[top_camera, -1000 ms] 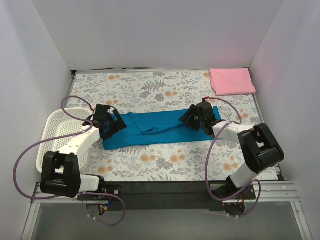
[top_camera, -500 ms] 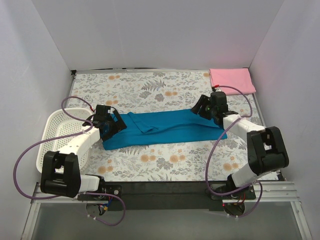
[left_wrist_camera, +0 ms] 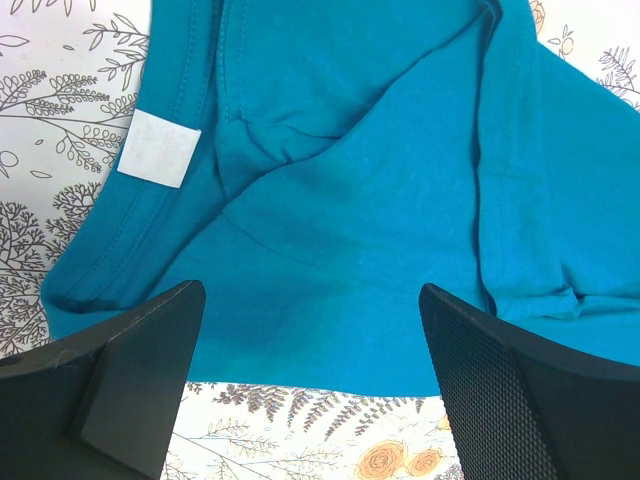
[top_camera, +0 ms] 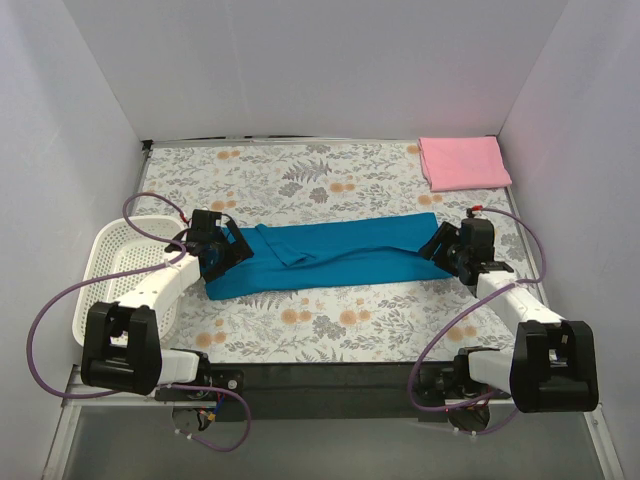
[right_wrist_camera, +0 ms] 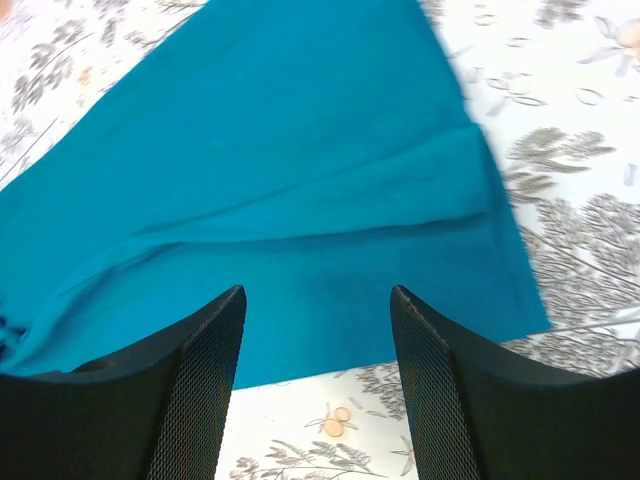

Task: Fold and stack the t-shirts
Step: Fold the tshirt

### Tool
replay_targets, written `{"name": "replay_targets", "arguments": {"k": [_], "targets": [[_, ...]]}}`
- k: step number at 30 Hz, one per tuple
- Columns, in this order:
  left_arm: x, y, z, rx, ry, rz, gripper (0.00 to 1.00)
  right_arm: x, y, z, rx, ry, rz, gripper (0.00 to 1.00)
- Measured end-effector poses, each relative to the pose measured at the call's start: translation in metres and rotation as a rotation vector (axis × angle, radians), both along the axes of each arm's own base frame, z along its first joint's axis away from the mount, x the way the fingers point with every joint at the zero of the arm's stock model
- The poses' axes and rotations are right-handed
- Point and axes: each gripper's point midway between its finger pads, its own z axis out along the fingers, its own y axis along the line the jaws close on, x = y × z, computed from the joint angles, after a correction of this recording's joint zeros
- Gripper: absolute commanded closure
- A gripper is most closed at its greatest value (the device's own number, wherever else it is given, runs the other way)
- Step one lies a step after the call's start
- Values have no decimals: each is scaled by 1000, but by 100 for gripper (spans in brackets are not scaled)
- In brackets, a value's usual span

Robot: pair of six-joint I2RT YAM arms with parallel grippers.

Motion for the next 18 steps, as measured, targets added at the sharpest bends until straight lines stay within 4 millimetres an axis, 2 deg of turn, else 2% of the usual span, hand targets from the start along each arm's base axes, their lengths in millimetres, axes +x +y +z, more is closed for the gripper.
{"name": "replay_targets", "arguments": {"k": [5,15,18], "targets": [[0,0,-1,1,3,0,12,1,-23,-8,1,23,-85,33],[-1,0,-3,3,12,0,12,10,-39,-35,21,83,-139,34],[-1,0,-6,4,19,0,12,18,-39,-34,33,84,-140,34]]}}
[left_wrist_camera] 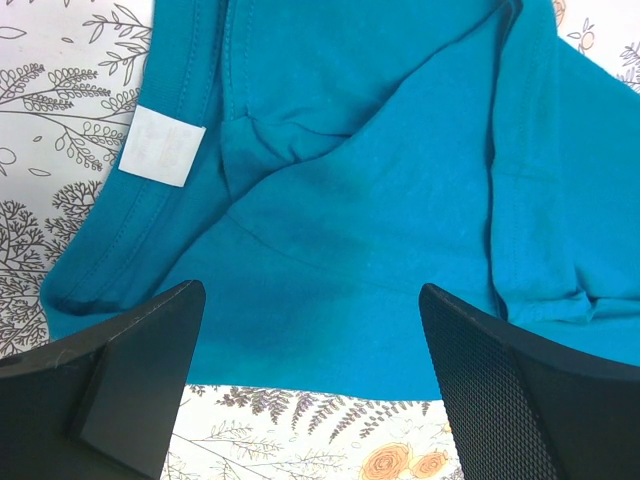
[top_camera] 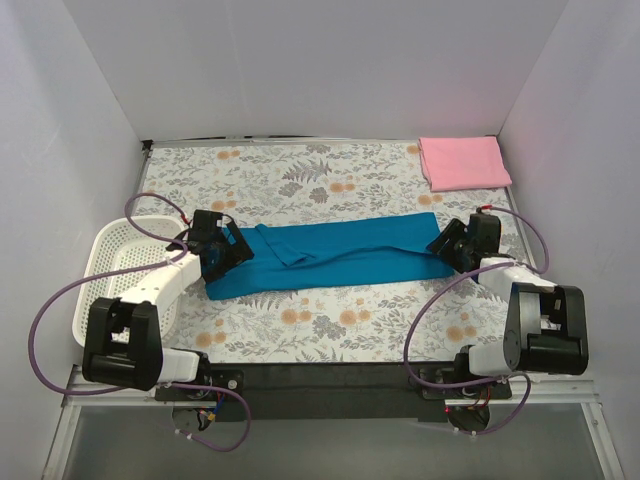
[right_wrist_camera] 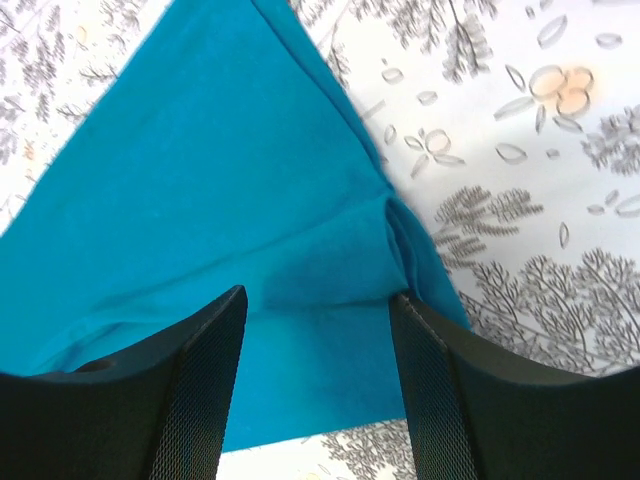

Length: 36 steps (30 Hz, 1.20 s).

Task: Fold and stack the t-shirts
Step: Fold the tshirt

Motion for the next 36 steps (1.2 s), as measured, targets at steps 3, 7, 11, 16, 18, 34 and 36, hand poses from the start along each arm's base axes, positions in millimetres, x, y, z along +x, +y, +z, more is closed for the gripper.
{"name": "replay_targets", "arguments": {"k": [3,7,11,16,18,34,36], "targets": [[-1,0,-2,1,7,0,12,14,0,7,9,-16,3,35],[-1,0,-2,2,8,1,12,35,2,18,20,-50,15,35],[-1,1,-4,6,16,2,12,53,0,20,30,-54,22,36],[-2,1,-6,7,21,2,12,65,3,16,46,-45,62,42],[-2,1,-6,7,21,2,13,67,9,21,55,-58,106,43],[67,-9,42,-18,-87,36,43,25,196,94,-85,-296,839,59],[89,-13,41,-23,-90,37,44,22,227,102,-111,-334,934,61]]}}
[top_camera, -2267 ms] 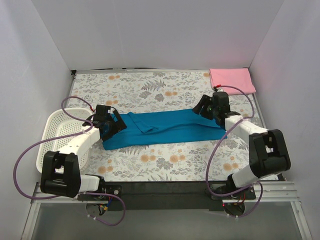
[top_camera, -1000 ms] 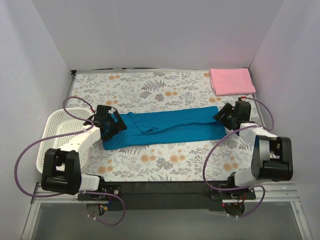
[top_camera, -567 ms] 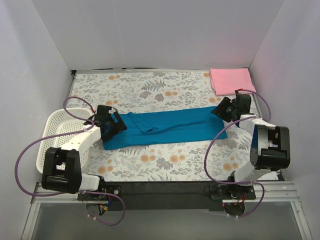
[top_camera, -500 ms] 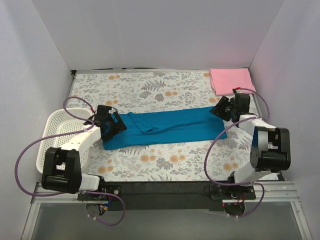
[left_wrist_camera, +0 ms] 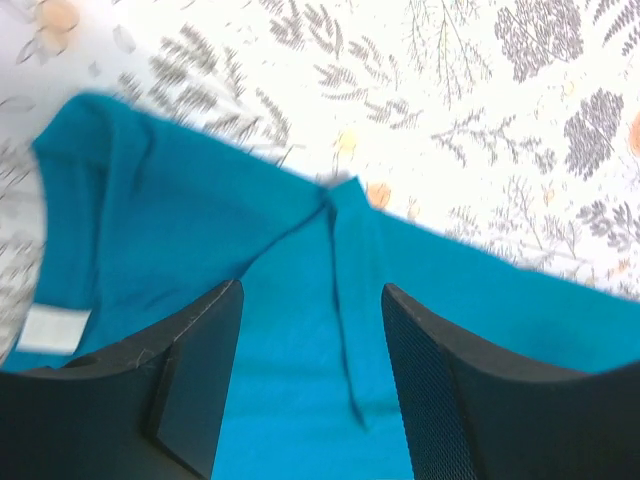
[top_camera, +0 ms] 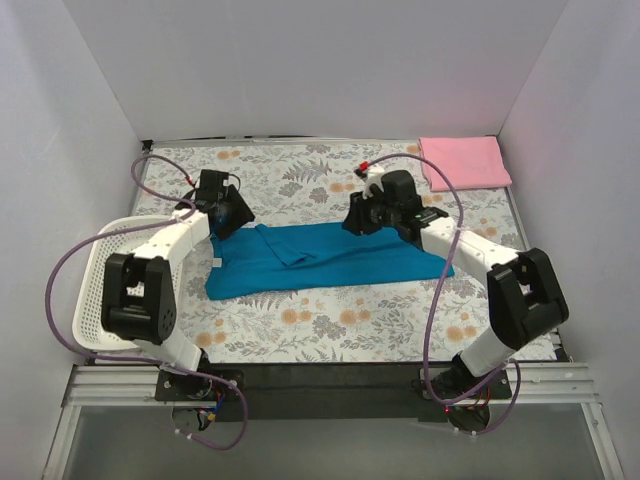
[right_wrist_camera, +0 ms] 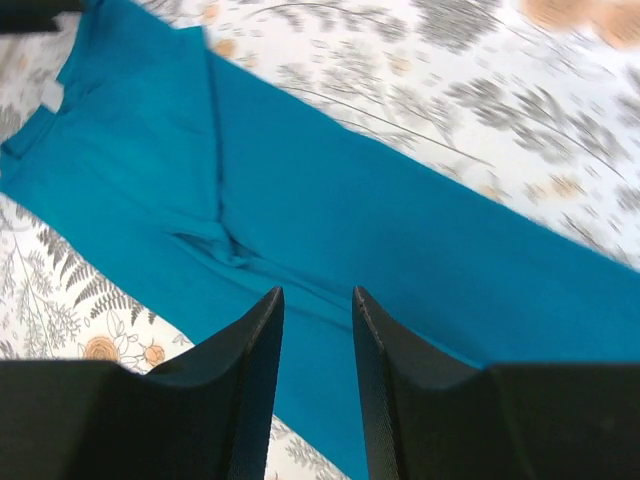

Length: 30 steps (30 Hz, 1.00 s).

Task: Fold and stack the t-shirts
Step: Fold the tshirt

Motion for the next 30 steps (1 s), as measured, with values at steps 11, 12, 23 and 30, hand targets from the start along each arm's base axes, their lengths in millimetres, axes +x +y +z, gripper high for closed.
{"name": "replay_targets", "arguments": {"k": [11,12,23,30], "targets": [[62,-14,-51,8,119,-19,61,-28,102,-41,-138,-33,307,68],[65,-15,-54,8,124,-21,62,-30,105,-46,-150,-29,321,68],[61,-19,-64,-3,166,-41,73,-33,134,-52,-183,-65,402,68],[59,-25,-64,-27,169,-60,88,-32,152,-54,-193,-84,441,65]]}}
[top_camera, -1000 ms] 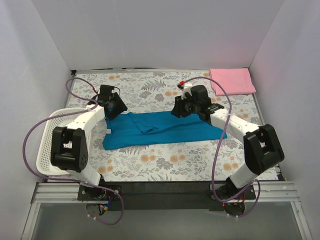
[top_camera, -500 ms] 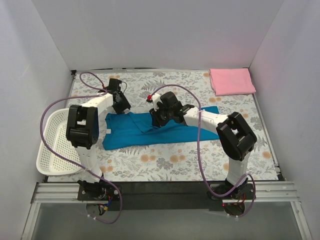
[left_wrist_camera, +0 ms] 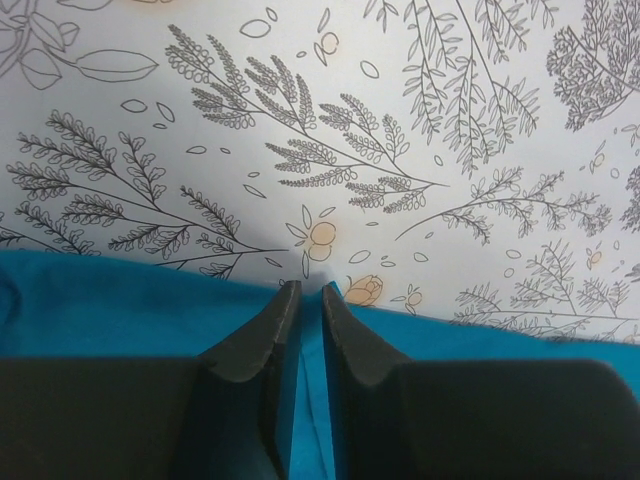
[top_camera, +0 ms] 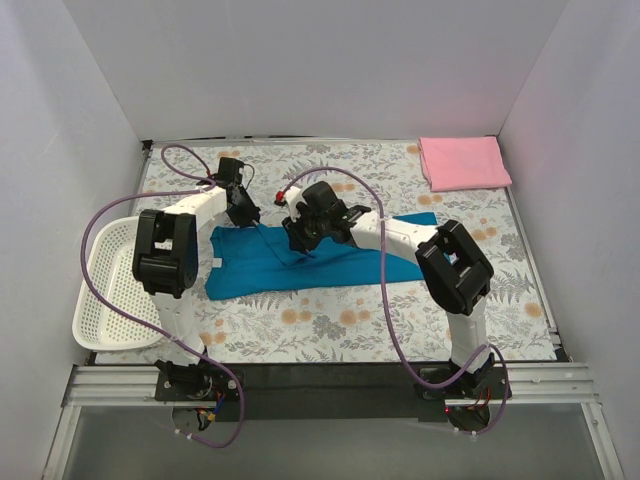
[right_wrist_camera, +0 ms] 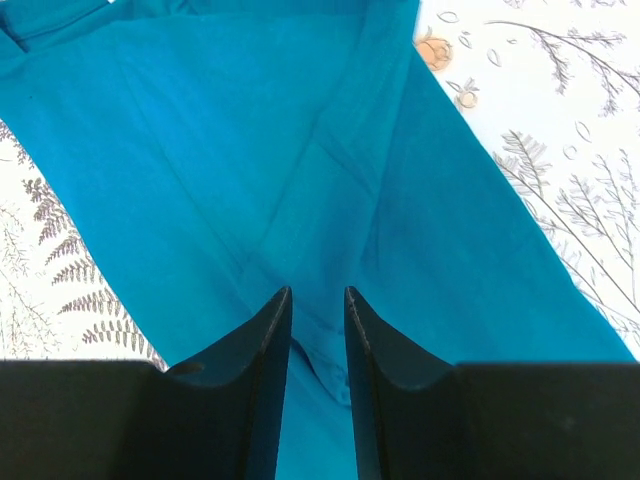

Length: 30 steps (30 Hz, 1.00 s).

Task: Fold and stack the t-shirts
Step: Fold the tshirt

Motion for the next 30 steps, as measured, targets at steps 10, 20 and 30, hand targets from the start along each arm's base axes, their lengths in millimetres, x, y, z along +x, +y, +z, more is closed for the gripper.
{"name": "replay_targets", "arguments": {"k": [10,20,30], "targets": [[-2,-4,0,-7,4,-18,100,-12,31,-9,-36,-30,88,60],[-6,-3,-2,0,20,-17,100,-24,34,-24,-120,-59,115,60],[-6,-3,-2,0,20,-17,100,-20,26,-36,-196,-96,78,61]]}}
